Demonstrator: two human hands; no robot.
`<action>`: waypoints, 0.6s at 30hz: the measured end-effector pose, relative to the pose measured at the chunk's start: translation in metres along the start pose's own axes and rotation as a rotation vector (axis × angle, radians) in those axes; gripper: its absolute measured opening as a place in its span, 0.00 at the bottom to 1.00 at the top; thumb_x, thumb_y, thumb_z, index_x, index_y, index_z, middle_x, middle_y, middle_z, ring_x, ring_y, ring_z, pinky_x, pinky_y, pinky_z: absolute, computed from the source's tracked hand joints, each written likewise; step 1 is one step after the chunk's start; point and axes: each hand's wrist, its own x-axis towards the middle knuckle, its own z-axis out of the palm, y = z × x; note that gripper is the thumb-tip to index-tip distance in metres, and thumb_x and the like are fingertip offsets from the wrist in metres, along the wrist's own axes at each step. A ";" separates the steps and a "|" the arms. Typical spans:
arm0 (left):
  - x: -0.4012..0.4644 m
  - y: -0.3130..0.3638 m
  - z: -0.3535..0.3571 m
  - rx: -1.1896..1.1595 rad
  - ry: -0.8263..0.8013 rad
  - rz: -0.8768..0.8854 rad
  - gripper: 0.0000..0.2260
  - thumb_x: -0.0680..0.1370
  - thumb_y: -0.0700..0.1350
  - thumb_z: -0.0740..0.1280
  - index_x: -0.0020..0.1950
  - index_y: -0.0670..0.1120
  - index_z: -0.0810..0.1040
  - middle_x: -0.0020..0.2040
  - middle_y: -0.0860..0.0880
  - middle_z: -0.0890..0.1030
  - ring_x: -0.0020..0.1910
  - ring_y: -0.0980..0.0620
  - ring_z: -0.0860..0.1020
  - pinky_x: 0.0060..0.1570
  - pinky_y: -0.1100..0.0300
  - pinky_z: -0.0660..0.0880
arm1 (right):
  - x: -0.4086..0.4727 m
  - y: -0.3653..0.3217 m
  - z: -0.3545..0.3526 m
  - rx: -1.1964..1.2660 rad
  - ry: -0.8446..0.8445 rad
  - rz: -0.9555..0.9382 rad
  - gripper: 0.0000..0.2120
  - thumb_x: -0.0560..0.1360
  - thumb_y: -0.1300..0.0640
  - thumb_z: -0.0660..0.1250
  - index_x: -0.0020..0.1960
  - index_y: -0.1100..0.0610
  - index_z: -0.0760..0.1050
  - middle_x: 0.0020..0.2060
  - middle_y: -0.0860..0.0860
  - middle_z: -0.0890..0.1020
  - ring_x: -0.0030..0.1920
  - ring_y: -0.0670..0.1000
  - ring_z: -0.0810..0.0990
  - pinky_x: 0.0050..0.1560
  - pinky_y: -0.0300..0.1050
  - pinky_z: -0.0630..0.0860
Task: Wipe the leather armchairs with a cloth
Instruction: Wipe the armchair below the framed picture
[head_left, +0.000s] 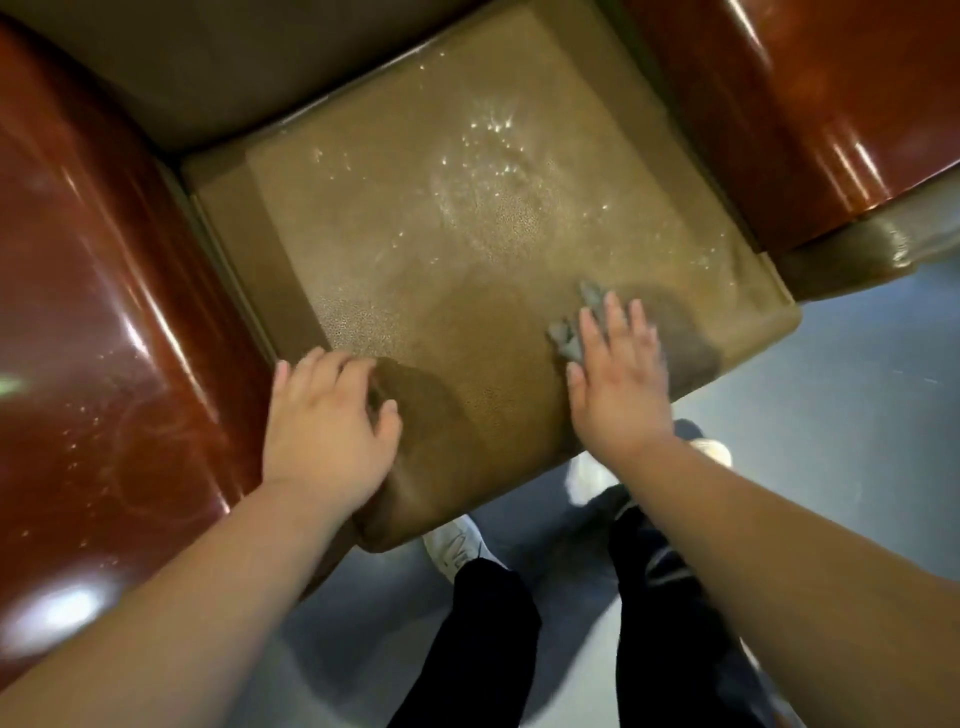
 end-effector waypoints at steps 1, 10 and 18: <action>0.001 0.023 0.014 -0.061 -0.036 -0.003 0.28 0.82 0.59 0.61 0.80 0.50 0.69 0.81 0.45 0.66 0.83 0.43 0.59 0.83 0.40 0.49 | -0.013 -0.015 0.008 0.004 -0.032 -0.131 0.30 0.85 0.44 0.50 0.84 0.53 0.53 0.84 0.55 0.49 0.84 0.59 0.44 0.83 0.58 0.42; 0.019 0.121 0.096 -0.167 0.093 -0.264 0.37 0.82 0.63 0.53 0.85 0.47 0.47 0.86 0.39 0.44 0.85 0.37 0.42 0.82 0.42 0.40 | 0.064 0.110 -0.008 0.064 0.090 -0.067 0.29 0.85 0.46 0.54 0.83 0.55 0.56 0.83 0.55 0.58 0.83 0.57 0.51 0.83 0.57 0.51; 0.045 0.164 0.084 -0.249 0.151 -0.392 0.34 0.82 0.60 0.52 0.86 0.52 0.48 0.87 0.44 0.43 0.85 0.40 0.42 0.80 0.30 0.41 | 0.019 0.082 -0.004 -0.004 -0.080 -0.672 0.29 0.82 0.56 0.62 0.82 0.57 0.62 0.83 0.56 0.59 0.83 0.59 0.56 0.83 0.56 0.51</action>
